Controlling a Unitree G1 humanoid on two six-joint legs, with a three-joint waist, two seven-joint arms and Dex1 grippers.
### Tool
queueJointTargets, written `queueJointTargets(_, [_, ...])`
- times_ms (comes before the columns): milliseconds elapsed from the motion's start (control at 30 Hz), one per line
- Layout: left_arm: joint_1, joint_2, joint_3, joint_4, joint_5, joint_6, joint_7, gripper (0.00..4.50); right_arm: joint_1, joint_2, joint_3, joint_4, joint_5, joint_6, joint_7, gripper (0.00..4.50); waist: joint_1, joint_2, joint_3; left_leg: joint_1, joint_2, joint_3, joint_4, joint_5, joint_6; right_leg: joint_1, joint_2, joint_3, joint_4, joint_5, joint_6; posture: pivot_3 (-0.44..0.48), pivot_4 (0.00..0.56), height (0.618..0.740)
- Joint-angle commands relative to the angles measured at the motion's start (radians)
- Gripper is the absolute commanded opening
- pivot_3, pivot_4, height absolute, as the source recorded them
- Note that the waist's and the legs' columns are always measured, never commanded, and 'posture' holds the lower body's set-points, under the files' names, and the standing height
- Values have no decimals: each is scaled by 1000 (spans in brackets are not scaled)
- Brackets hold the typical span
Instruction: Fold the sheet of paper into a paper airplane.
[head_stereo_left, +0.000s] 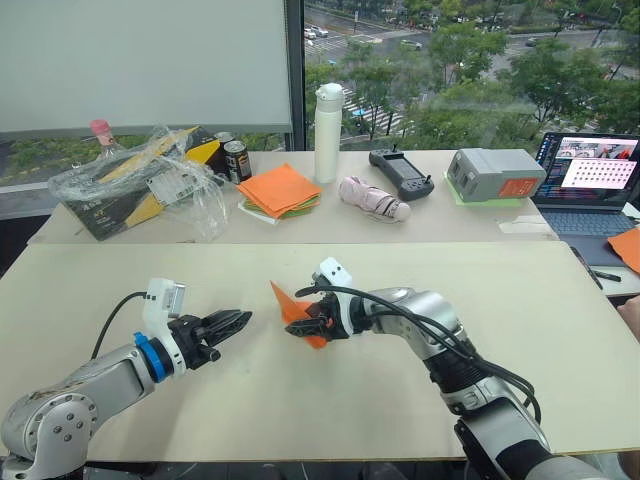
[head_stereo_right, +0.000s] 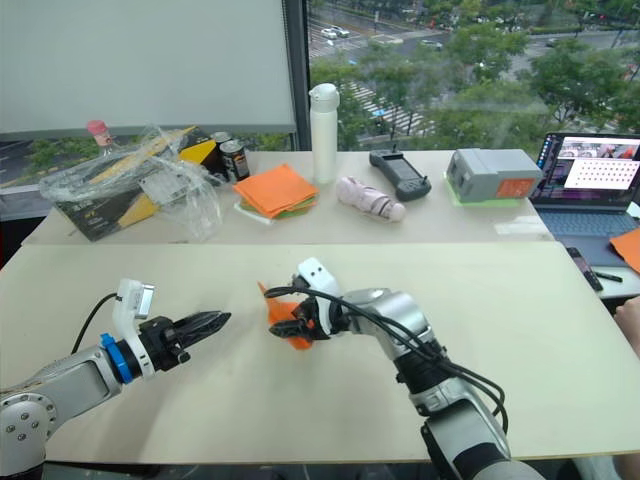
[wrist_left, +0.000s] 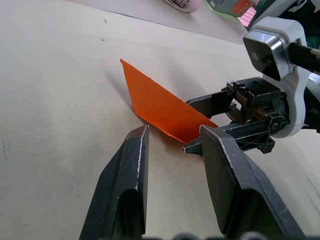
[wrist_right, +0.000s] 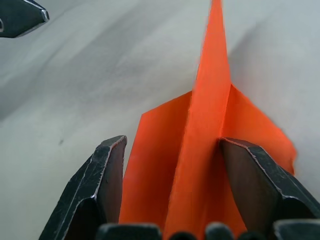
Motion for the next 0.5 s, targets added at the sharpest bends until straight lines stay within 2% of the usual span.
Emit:
queueJointTargets(33, [3, 17, 25, -37, -26, -18, 1, 1729, -5, 12, -49, -46, 48, 36, 17, 3241, 0, 0, 0, 0, 0, 0, 0, 0, 0, 0, 0, 0, 0, 0, 0, 0, 150, 740])
queueJointTargets(300, [3, 20, 21, -35, -27, -19, 0, 1729, -29, 37, -106, -29, 69, 74, -9, 3241, 0, 0, 0, 0, 0, 0, 0, 0, 0, 0, 0, 0, 0, 0, 0, 0, 150, 740])
queueJointTargets(500, [4, 18, 17, -37, -30, -20, 3, 1729, -24, 28, -86, -26, 36, 51, -10, 3241, 0, 0, 0, 0, 0, 0, 0, 0, 0, 0, 0, 0, 0, 0, 0, 0, 150, 740])
